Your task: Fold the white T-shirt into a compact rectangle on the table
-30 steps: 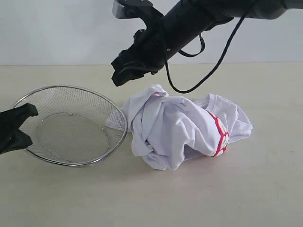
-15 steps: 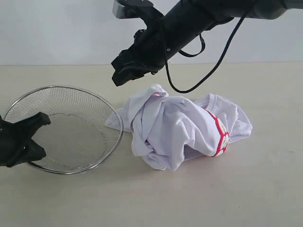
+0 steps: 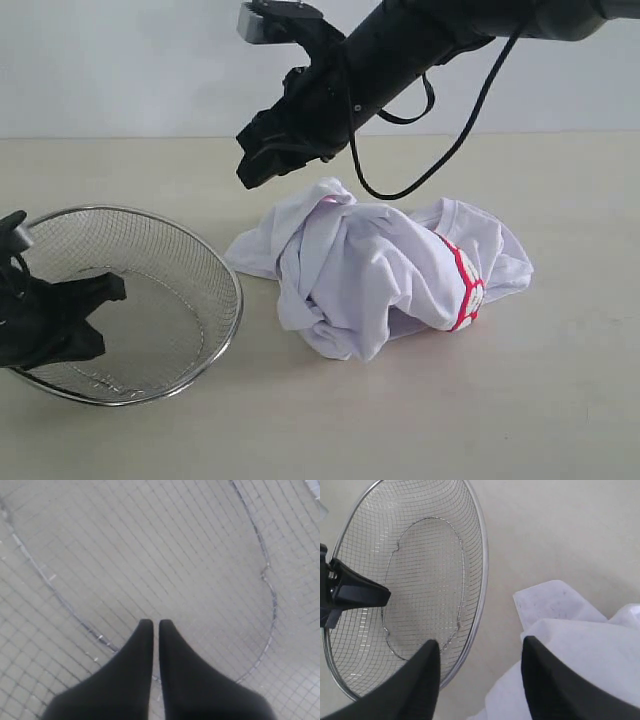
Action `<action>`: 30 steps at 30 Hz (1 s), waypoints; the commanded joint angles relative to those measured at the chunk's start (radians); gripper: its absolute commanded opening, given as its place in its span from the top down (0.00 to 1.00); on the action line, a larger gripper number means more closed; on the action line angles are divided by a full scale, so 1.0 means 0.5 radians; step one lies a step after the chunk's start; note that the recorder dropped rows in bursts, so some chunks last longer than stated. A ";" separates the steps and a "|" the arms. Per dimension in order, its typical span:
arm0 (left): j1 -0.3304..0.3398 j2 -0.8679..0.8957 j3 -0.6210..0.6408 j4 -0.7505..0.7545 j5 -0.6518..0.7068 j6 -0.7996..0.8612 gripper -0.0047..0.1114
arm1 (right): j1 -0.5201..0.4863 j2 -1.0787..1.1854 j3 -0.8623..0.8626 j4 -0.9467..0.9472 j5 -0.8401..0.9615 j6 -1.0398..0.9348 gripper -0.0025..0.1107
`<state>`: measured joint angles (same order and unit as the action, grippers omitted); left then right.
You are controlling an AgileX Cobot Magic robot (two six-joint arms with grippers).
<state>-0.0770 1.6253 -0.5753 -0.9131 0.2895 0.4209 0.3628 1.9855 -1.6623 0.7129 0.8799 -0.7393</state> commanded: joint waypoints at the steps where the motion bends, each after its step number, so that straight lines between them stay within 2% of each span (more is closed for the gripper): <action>1: 0.161 -0.003 0.007 0.169 0.052 -0.050 0.92 | -0.007 -0.016 -0.001 -0.003 0.031 -0.001 0.59; 8: 0.364 0.010 -0.111 0.236 0.059 -0.050 0.92 | -0.007 -0.016 -0.001 -0.003 0.090 0.011 0.59; 14: 0.388 0.211 -0.457 0.309 0.157 -0.072 0.92 | -0.007 -0.019 -0.001 -0.095 0.181 0.190 0.59; 16: 0.388 0.295 -0.556 0.322 0.152 -0.091 0.92 | -0.010 -0.033 -0.001 -0.204 0.202 0.258 0.67; 20: 0.388 0.513 -0.782 0.514 0.147 -0.214 0.92 | -0.010 -0.144 0.058 -0.295 0.163 0.382 0.98; 23: 0.388 0.623 -0.911 0.519 0.154 -0.214 0.92 | -0.010 -0.249 0.146 -0.302 0.112 0.491 0.98; 30: 0.391 0.807 -1.239 0.689 0.225 -0.292 0.92 | -0.010 -0.554 0.597 -0.328 -0.083 0.585 0.98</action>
<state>0.1149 2.0083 -1.1467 -0.5997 0.3868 0.3136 0.3605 1.7599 -1.4210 0.5550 0.8712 -0.4563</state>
